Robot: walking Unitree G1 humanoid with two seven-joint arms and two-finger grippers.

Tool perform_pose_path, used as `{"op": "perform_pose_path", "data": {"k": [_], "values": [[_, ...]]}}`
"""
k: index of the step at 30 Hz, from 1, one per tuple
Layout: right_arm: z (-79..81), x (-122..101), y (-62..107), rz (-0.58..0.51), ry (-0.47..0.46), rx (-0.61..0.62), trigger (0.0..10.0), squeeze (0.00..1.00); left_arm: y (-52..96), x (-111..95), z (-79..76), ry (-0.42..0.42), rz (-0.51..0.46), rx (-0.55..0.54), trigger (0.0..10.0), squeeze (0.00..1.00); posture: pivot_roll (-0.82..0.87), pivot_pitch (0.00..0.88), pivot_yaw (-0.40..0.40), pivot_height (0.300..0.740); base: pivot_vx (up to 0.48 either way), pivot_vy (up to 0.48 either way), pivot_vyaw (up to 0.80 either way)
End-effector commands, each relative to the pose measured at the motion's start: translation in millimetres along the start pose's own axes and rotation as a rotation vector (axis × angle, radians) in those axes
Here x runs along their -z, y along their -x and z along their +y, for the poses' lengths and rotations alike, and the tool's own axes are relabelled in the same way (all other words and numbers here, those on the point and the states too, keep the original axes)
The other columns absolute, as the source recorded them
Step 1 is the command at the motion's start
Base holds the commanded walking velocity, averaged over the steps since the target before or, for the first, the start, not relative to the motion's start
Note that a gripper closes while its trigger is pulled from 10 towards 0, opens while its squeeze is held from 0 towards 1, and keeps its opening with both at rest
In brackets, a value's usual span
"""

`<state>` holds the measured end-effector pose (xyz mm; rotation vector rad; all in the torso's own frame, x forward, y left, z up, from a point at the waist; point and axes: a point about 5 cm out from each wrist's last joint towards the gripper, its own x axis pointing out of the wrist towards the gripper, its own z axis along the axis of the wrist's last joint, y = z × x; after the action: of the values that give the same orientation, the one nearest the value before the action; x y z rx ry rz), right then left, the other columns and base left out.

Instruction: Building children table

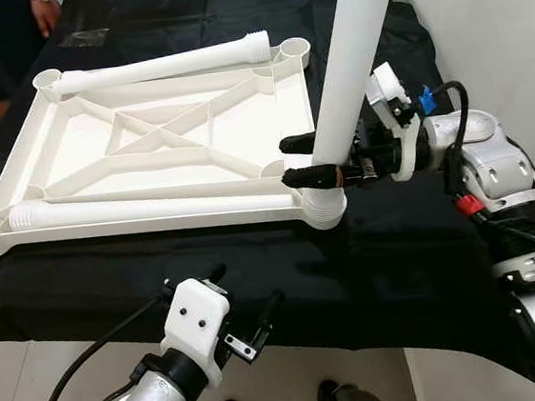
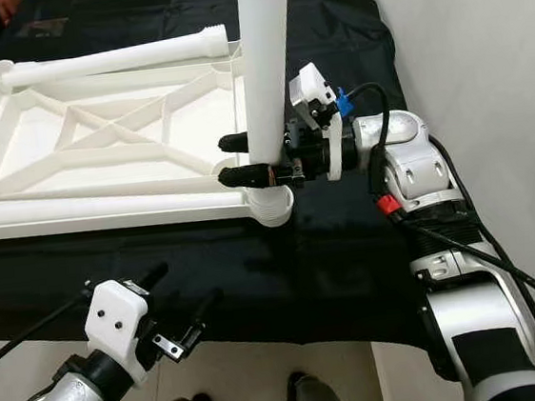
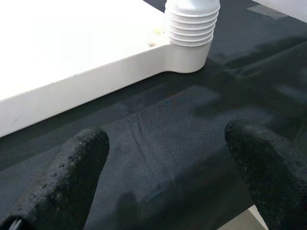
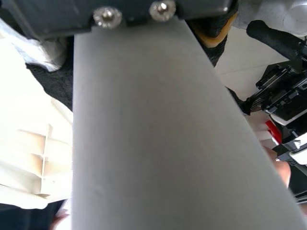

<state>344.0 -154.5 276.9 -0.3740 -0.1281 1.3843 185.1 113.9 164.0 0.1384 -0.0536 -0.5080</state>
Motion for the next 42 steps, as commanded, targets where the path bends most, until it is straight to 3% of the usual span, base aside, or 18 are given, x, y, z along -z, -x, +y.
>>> {"op": "perform_pose_path", "data": {"k": [1, 13, 42], "values": [[-0.5, 8.4, 0.3, 0.029, -0.017, 0.016, 10.0, 0.00, 4.2, 2.2, -0.7, -0.003, 0.026, 0.009, 10.0, 0.00, 0.02, 0.301, 0.010, 0.740, 0.000, 0.000, 0.00], [-7.3, 8.2, 2.0, 0.034, -0.017, 0.046, 10.0, 0.00, 3.9, 1.9, -0.7, -0.003, 0.026, 0.007, 10.0, 0.00, 0.02, 0.300, 0.008, 0.740, 0.000, 0.000, 0.00], [-1.0, 13.2, 8.6, 0.065, -0.056, -0.044, 10.0, 0.00, 2.6, 1.9, 0.1, -0.003, 0.027, 0.005, 10.0, 0.00, 0.02, 0.299, 0.009, 0.740, 0.000, 0.000, 0.00]]}}
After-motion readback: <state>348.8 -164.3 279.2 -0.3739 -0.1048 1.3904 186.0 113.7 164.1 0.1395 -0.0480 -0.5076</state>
